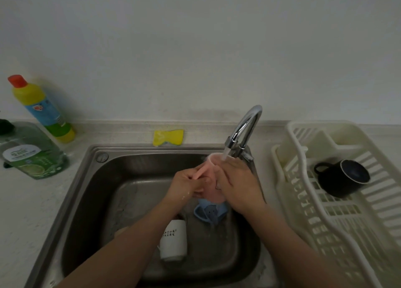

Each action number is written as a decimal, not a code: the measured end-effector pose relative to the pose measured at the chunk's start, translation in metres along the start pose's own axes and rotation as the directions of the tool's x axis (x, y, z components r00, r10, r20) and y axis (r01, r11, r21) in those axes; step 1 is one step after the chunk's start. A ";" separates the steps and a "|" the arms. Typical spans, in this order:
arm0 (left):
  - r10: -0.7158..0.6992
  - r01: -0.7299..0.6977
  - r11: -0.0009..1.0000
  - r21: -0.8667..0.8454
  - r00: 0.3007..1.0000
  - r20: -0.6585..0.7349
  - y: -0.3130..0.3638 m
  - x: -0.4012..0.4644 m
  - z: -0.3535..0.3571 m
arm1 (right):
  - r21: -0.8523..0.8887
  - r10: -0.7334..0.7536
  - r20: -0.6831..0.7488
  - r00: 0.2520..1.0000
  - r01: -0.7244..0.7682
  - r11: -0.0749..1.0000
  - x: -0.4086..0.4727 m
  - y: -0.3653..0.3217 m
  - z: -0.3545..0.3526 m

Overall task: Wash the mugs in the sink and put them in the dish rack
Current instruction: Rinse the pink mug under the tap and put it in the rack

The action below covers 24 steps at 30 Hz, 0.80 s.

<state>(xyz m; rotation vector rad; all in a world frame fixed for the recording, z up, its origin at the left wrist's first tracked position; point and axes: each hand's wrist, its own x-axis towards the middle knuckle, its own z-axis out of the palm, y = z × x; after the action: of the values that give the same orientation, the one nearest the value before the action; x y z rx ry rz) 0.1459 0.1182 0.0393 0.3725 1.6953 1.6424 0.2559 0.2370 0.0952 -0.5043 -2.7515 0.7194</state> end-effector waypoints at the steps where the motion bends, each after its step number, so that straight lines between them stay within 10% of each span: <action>1: 0.001 -0.001 1.000 -0.024 1.000 0.004 0.001 0.000 -0.003 | 0.008 -0.048 -0.002 0.999 0.048 0.999 -0.004 0.001 -0.003; 11: 0.093 -0.108 0.992 0.062 0.976 0.198 0.010 0.003 -0.020 | 0.379 0.121 -0.013 0.993 -0.107 0.919 0.003 0.019 -0.010; 17: 0.076 -0.172 0.951 0.256 0.935 0.346 0.010 0.006 -0.024 | 0.150 0.005 0.041 0.999 -0.011 0.989 -0.007 0.024 -0.014; 24: 0.116 -0.133 0.986 0.102 0.980 0.162 -0.014 0.003 -0.024 | -0.077 -0.149 0.177 0.973 0.164 0.983 0.000 0.013 -0.004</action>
<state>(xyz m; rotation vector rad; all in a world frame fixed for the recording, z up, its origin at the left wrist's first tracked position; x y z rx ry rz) 0.1313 0.1009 0.0232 0.6571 1.6787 1.5661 0.2609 0.2489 0.0919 -0.2487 -2.9529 0.6282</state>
